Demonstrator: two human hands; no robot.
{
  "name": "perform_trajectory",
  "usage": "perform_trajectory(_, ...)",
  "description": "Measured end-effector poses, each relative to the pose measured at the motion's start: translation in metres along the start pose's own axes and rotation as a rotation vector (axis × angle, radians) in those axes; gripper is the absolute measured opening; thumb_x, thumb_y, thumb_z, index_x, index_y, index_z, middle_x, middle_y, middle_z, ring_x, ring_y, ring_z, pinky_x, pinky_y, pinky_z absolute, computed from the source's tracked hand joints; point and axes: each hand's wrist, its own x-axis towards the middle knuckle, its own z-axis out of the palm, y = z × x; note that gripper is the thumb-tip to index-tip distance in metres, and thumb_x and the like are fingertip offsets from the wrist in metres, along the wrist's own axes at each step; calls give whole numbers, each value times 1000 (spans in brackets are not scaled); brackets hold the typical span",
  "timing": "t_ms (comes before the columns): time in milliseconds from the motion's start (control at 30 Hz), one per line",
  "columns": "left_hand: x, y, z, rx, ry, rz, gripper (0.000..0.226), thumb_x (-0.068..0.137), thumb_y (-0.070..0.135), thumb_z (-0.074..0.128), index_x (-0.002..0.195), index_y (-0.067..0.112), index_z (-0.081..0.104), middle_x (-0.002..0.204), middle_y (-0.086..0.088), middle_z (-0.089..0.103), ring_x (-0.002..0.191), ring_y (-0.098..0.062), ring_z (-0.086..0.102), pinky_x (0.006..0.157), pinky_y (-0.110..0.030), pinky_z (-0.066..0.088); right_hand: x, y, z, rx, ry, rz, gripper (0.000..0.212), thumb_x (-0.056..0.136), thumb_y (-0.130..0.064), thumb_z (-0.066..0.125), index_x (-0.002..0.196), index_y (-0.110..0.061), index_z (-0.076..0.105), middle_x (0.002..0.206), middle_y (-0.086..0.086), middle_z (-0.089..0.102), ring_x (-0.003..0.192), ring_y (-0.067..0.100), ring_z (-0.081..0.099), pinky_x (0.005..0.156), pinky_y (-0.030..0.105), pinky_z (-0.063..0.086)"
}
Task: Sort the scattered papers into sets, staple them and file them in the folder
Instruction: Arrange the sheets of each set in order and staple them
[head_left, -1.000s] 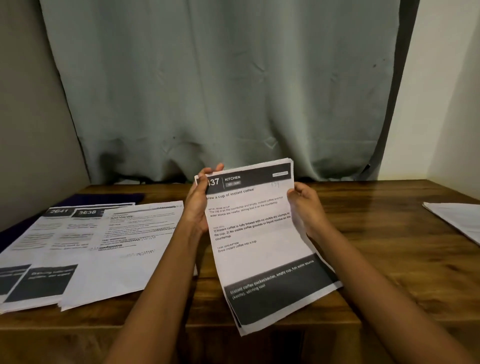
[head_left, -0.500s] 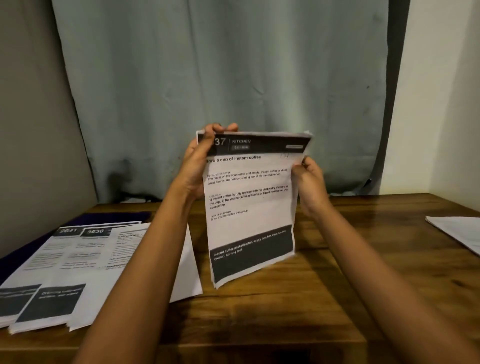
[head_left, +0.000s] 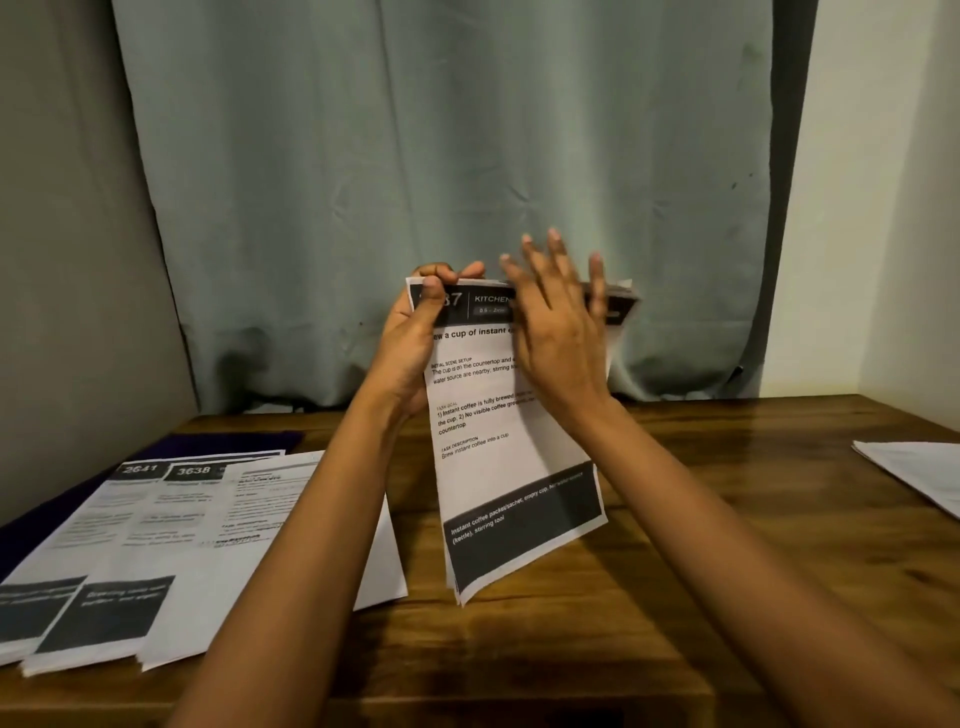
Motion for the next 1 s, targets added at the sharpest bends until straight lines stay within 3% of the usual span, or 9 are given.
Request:
perform_trajectory(133,2,0,4,-64,2,-26,21,103,15,34,87,14,48,105,-3,71,95,-19,68,90,-38,53,19,-11,4,76,-19,-34,28,98,-19,39,105,-8,63,109,8,68,123,26,54,115,52,8)
perform_trajectory(233,3,4,2,-105,39,-39,24,103,13,33,83,14,46,105,-3,71,93,-20,69,84,-37,57,28,-1,5,51,-46,-17,14,94,-13,45,87,-14,57,85,0,64,91,21,62,114,51,13)
perform_trajectory(300,2,8,-3,-106,87,-46,25,103,14,35,81,15,46,104,-2,71,92,-19,69,81,-37,58,28,18,5,28,-96,10,13,92,-15,47,84,-17,57,78,-2,62,81,21,61,111,46,13)
perform_trajectory(433,-3,9,-16,-91,160,-125,27,104,18,34,80,17,48,103,0,73,90,-19,70,69,-37,59,20,53,1,59,-208,132,20,92,-23,42,85,-20,61,81,-3,65,86,21,60,107,41,12)
perform_trajectory(500,-7,6,-20,-110,188,-169,29,104,21,34,79,18,48,104,1,73,88,-19,71,67,-38,59,13,67,1,116,-257,240,23,93,-27,40,84,-21,61,81,-4,65,86,20,60,106,43,21)
perform_trajectory(567,-11,1,-25,-115,220,-196,29,103,24,35,79,19,49,105,1,73,89,-20,71,71,-42,60,6,76,0,320,-297,396,23,95,-27,43,81,-22,61,77,-3,64,79,21,60,90,39,42)
perform_trajectory(667,-17,-9,-32,-111,253,-204,27,102,28,36,81,18,50,105,1,73,88,-19,72,67,-39,60,-2,79,3,526,-349,612,21,96,-15,51,79,-21,63,76,-3,62,73,14,57,68,23,43)
perform_trajectory(867,-24,-27,-46,-133,318,-254,32,103,37,29,81,20,46,105,4,73,88,-19,72,72,-44,59,-20,77,20,518,-453,805,22,97,-18,52,90,-11,71,88,3,68,82,15,59,74,23,42)
perform_trajectory(1000,-28,-44,-63,-208,391,-369,36,104,36,29,76,22,46,108,3,72,90,-23,71,65,-43,60,-31,76,30,388,-583,793,27,97,-20,51,92,-3,72,93,12,70,85,25,62,75,31,46)
